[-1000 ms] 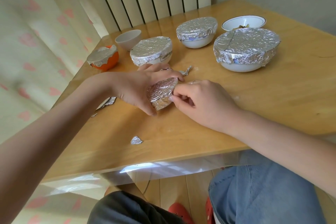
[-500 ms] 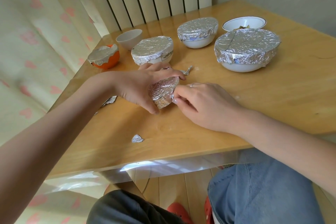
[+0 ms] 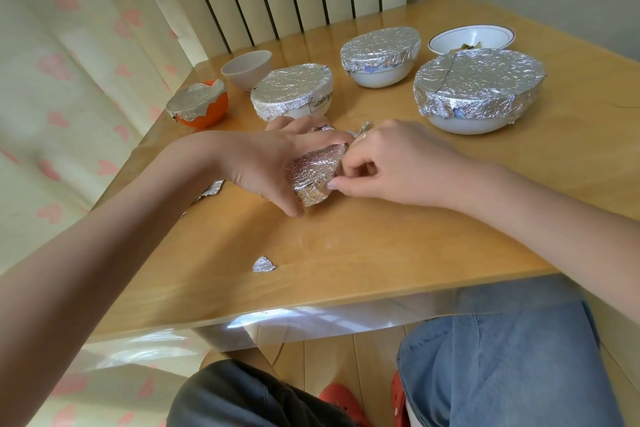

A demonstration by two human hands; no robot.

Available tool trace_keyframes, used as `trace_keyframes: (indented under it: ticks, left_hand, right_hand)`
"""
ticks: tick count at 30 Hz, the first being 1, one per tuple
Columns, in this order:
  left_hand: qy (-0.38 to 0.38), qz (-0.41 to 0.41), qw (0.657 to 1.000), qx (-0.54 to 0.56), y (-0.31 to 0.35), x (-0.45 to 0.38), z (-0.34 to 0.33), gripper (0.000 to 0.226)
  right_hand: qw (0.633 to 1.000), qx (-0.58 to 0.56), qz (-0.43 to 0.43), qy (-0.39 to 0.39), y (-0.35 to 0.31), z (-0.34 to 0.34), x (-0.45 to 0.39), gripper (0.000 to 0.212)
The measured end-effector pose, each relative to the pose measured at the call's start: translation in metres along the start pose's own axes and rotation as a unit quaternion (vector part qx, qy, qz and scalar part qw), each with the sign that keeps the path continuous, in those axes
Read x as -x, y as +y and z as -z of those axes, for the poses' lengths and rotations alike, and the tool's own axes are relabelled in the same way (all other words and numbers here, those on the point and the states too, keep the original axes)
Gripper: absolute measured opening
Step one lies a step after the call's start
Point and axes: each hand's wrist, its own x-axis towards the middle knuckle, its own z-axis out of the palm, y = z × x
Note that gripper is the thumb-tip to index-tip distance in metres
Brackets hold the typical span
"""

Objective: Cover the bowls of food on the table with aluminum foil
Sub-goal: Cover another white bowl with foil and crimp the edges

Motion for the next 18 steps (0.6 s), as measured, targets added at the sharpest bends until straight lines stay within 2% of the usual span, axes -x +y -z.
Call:
trace_keyframes:
  ticks: [3, 8, 12, 14, 18]
  left_hand:
    - [0.005, 0.0, 1.0, -0.002, 0.0, 0.0, 0.0, 0.098]
    - [0.01, 0.009, 1.0, -0.011, 0.001, 0.0, -0.002, 0.1]
    - [0.007, 0.012, 1.0, -0.004, 0.002, 0.001, -0.001, 0.1]
    - [0.01, 0.013, 1.0, -0.001, 0.003, 0.001, -0.002, 0.1]
    - [0.022, 0.022, 0.999, 0.011, 0.003, 0.001, -0.002, 0.099]
  right_hand:
    - [1.0, 0.011, -0.019, 0.007, 0.004, 0.012, -0.007, 0.052]
    - [0.999, 0.041, 0.003, -0.016, 0.0, 0.018, -0.013, 0.044]
    - [0.999, -0.017, -0.008, -0.048, -0.001, 0.018, -0.008, 0.041]
    - [0.998, -0.04, -0.024, -0.044, -0.001, 0.019, -0.011, 0.046]
    - [0.999, 0.004, -0.025, -0.019, -0.001, 0.015, -0.016, 0.055]
